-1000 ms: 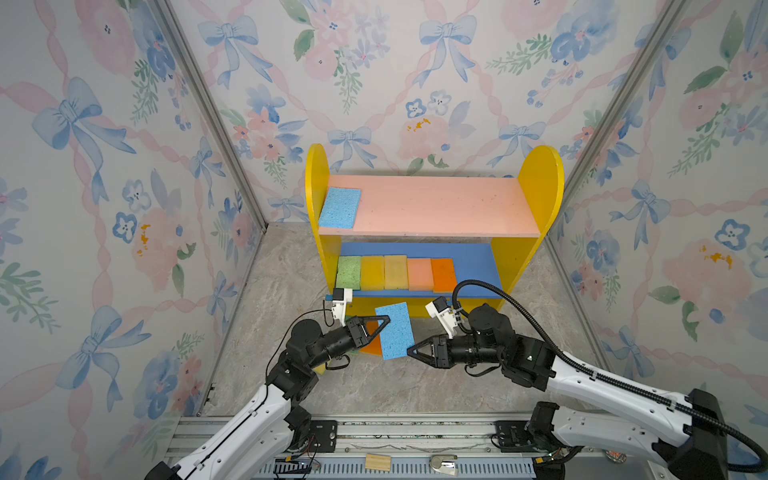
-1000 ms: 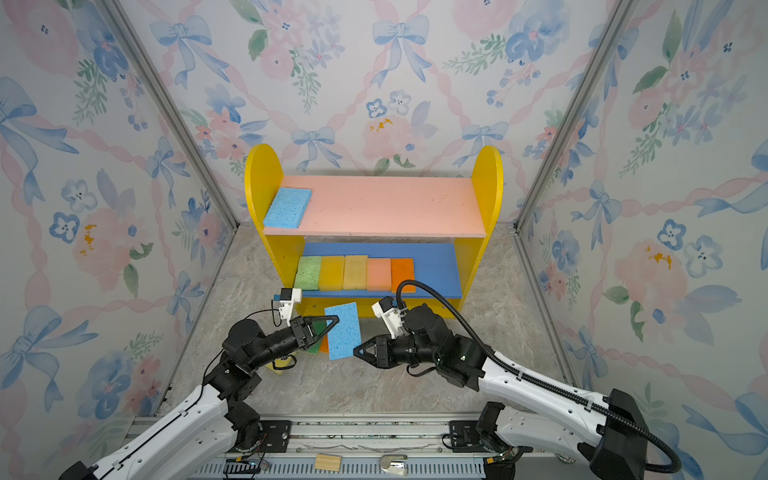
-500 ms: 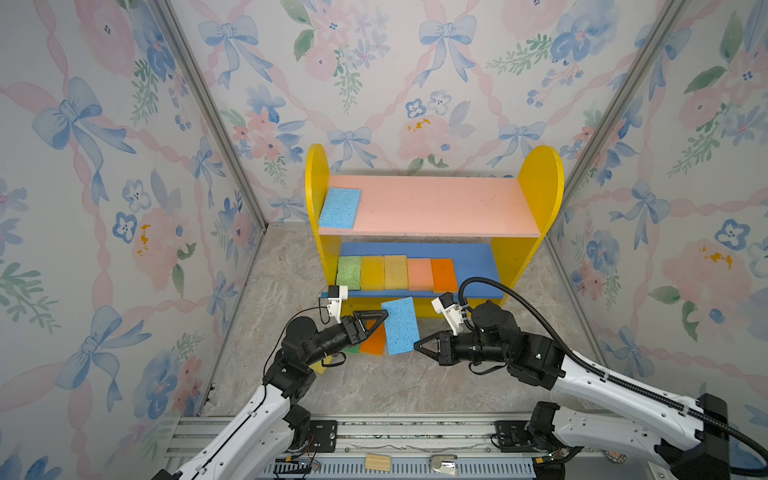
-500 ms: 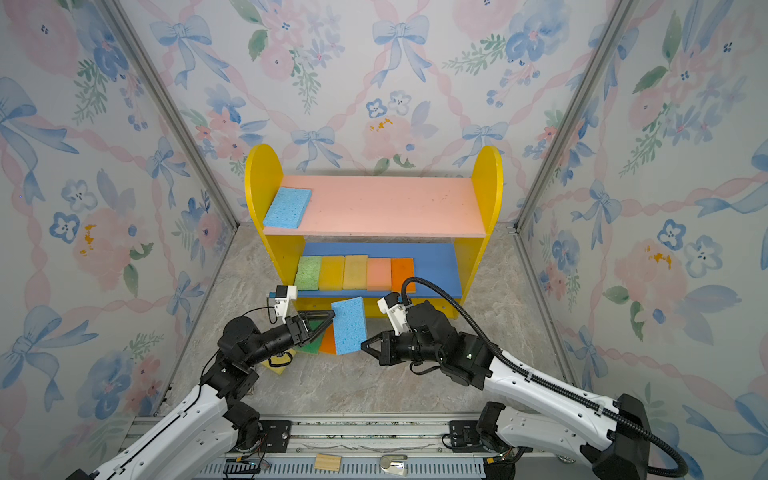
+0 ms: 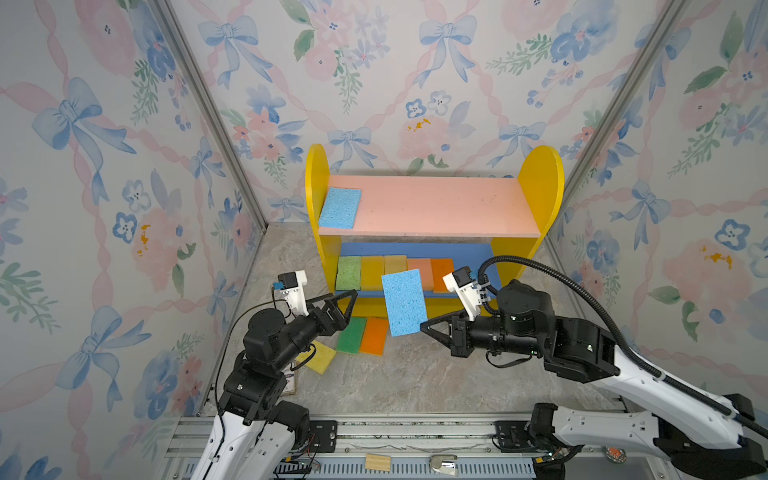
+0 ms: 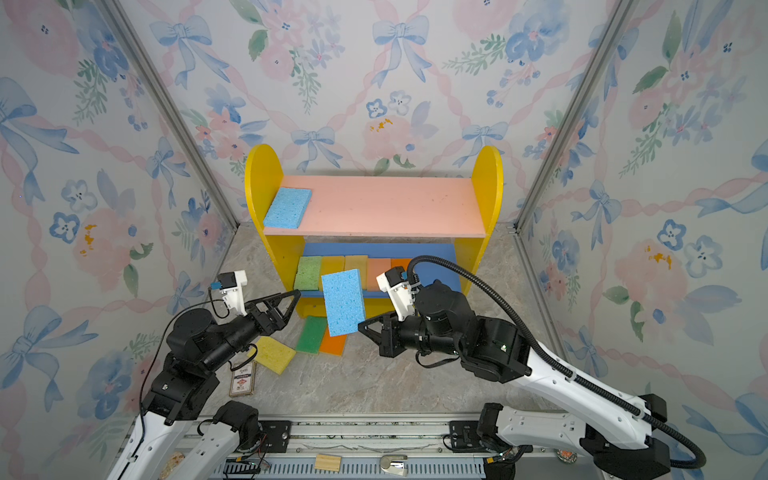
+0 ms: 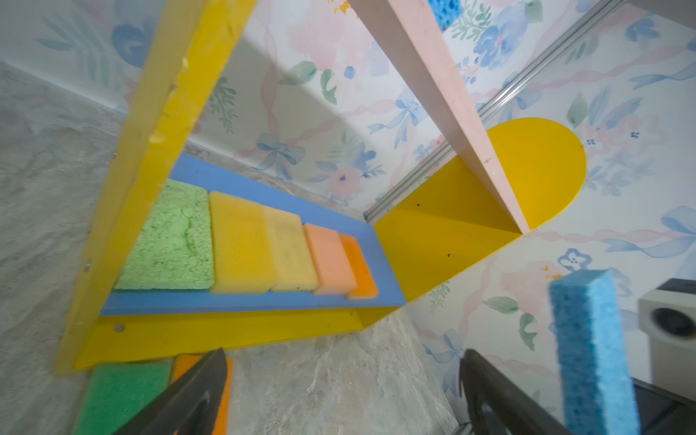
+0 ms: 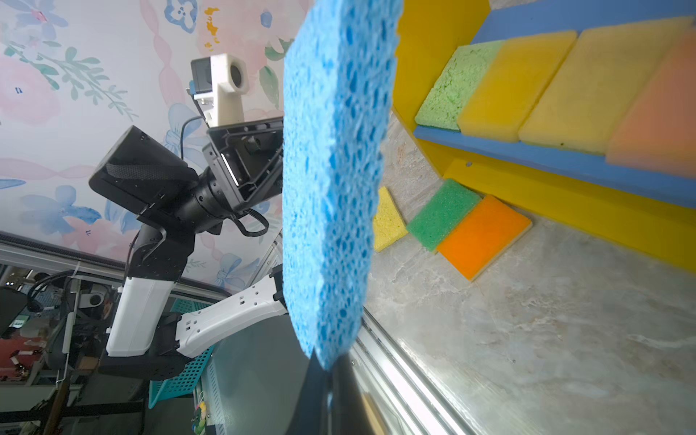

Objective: Place and organize the cleaning sponges onto the shelf
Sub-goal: 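Raise the blue sponge to the pink top shelf while the left gripper draws back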

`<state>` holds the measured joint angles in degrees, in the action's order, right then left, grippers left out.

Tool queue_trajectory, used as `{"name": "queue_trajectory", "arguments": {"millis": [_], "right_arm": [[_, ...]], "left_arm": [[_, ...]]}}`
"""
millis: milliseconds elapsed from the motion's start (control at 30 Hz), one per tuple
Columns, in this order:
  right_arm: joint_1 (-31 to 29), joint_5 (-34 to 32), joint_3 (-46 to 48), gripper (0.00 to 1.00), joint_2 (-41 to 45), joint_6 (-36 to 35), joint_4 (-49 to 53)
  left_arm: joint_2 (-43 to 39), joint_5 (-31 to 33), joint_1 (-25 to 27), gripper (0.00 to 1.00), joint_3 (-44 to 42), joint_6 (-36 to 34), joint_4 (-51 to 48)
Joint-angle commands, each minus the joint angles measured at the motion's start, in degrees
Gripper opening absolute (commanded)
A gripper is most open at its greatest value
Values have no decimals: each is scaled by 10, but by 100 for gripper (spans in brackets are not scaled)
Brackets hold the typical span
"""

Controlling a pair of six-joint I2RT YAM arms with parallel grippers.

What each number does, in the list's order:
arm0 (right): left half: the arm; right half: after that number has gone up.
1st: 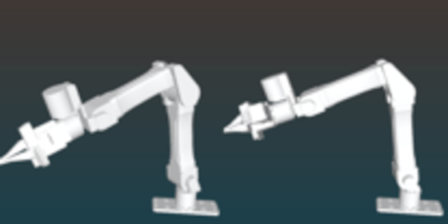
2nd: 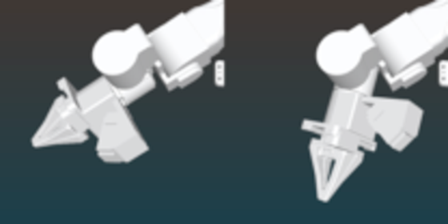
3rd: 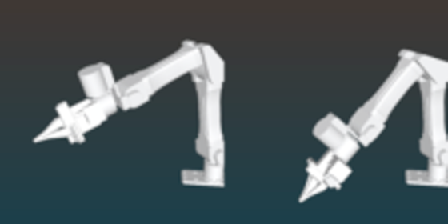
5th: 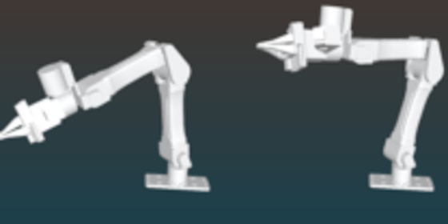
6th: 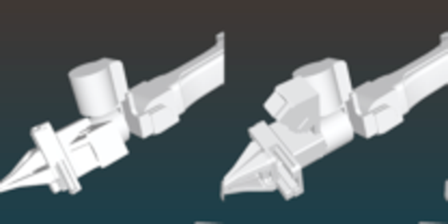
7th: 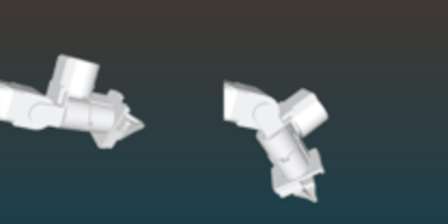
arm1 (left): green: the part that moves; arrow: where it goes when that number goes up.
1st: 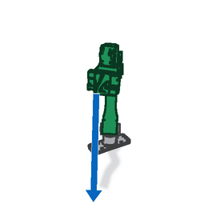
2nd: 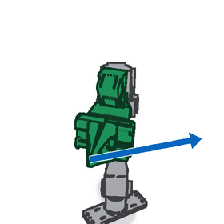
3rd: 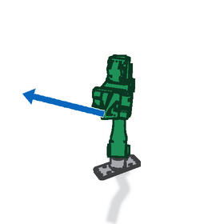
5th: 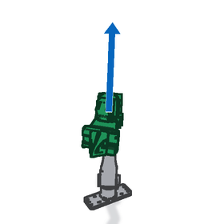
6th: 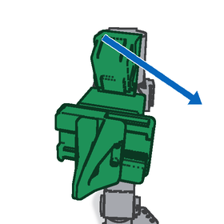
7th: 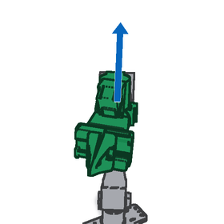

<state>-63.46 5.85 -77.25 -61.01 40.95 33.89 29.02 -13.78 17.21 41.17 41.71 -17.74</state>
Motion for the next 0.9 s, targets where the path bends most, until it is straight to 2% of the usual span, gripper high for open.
{"name": "queue_trajectory", "arguments": {"millis": [0,133,300,500,867], "right_arm": [[8,-29,-102,0,-53,-31,75],[53,-5,-217,0,-128,-22,98],[111,27,-350,0,-228,-22,114],[163,64,-447,0,-318,-8,116],[200,95,-599,3,-458,6,151]], "left_arm": [[3,90,-3,98,11,-95,-79],[-5,101,-3,98,-3,-129,-87],[-22,101,-3,98,-39,-119,-83],[-28,88,0,98,-48,-119,-76],[-29,87,13,98,-52,-118,-76]]}}
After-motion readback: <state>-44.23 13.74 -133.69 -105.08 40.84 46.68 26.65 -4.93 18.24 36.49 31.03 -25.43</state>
